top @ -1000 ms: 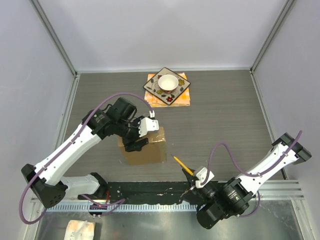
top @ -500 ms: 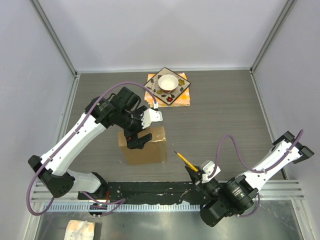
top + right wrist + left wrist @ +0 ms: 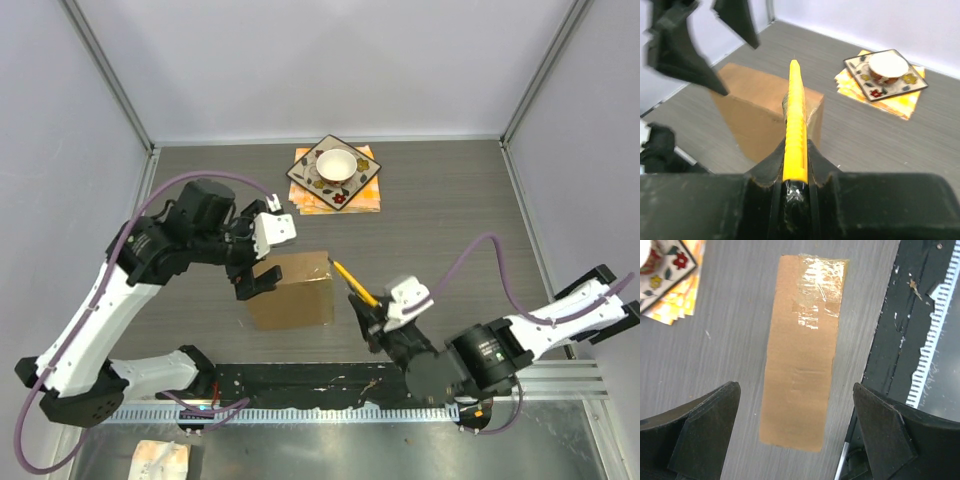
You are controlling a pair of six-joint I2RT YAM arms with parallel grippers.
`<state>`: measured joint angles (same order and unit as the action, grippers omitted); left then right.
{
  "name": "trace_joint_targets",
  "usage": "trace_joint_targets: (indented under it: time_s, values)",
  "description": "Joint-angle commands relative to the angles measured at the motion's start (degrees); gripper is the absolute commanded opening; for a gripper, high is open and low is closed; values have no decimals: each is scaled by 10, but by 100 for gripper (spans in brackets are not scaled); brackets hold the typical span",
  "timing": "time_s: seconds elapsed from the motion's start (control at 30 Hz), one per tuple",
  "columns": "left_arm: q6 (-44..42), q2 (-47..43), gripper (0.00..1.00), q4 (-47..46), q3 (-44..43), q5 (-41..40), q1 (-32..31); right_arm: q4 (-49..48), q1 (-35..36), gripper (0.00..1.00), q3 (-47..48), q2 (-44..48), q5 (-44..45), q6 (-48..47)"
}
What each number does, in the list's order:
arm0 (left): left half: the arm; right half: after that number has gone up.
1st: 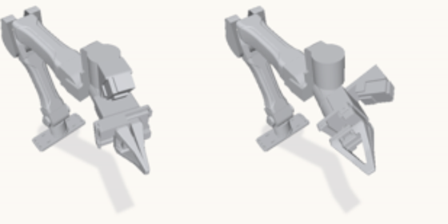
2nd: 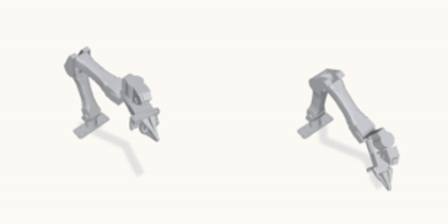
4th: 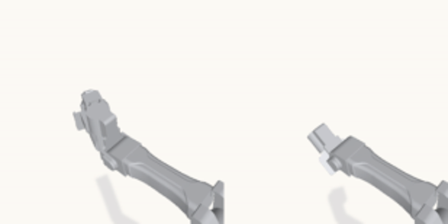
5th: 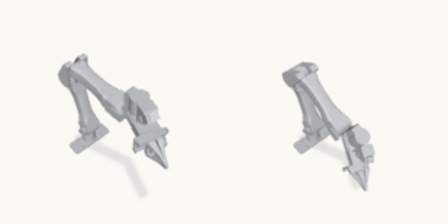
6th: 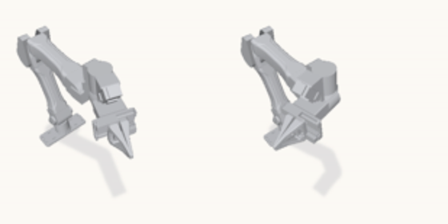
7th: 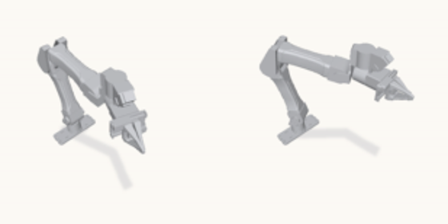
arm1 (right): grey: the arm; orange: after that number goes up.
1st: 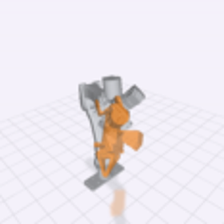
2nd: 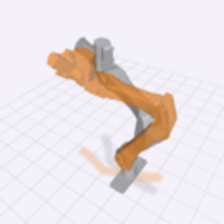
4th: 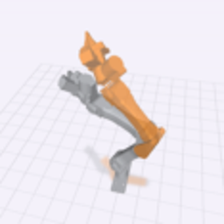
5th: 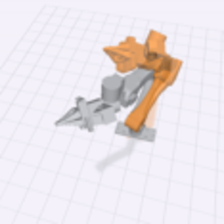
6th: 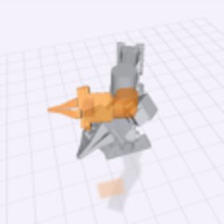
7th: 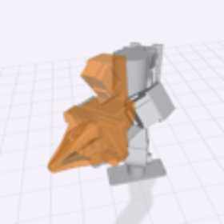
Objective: Unpack the express box
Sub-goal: Place the express box at the center of the board.
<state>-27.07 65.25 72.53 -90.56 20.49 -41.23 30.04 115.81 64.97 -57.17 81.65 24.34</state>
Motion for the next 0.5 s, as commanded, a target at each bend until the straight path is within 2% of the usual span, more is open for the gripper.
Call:
trace_joint_targets:
  time_s: [0.0, 0.07, 0.1, 0.13, 0.2, 0.23, 0.37, 0.4, 0.43, 0.47]
  values:
    - [32, -41, 100, -43, -17, -33, 1, -287, -115, 1, 37, 14, -137, -356]
    - [36, -53, 100, -50, -22, -48, 1, -285, -201, 1, 63, 21, -222, -362]
    - [35, -65, 100, -54, -25, -52, 1, -260, -236, 1, 74, 20, -275, -332]
    - [33, -72, 100, -57, -29, -55, 1, -235, -313, 1, 103, 18, -396, -307]
    - [31, -80, 100, -66, -43, -60, 1, -153, -373, 1, 126, 5, -527, -268]
    - [28, -83, 100, -69, -50, -62, 1, -135, -396, 1, 140, -3, -619, -244]
    - [29, -105, 100, -128, -60, -62, 1, -17, -447, 1, 170, -50, -784, -199]
    - [31, -111, 100, -142, -60, -57, 0, -4, -451, 1, 174, -63, -807, -194]
    - [37, -118, 100, -159, -60, -54, 1, 6, -452, 1, 179, -66, -871, -189]
    - [41, -117, 100, -163, -65, -48, 1, 25, -453, 1, 183, -72, -887, -188]
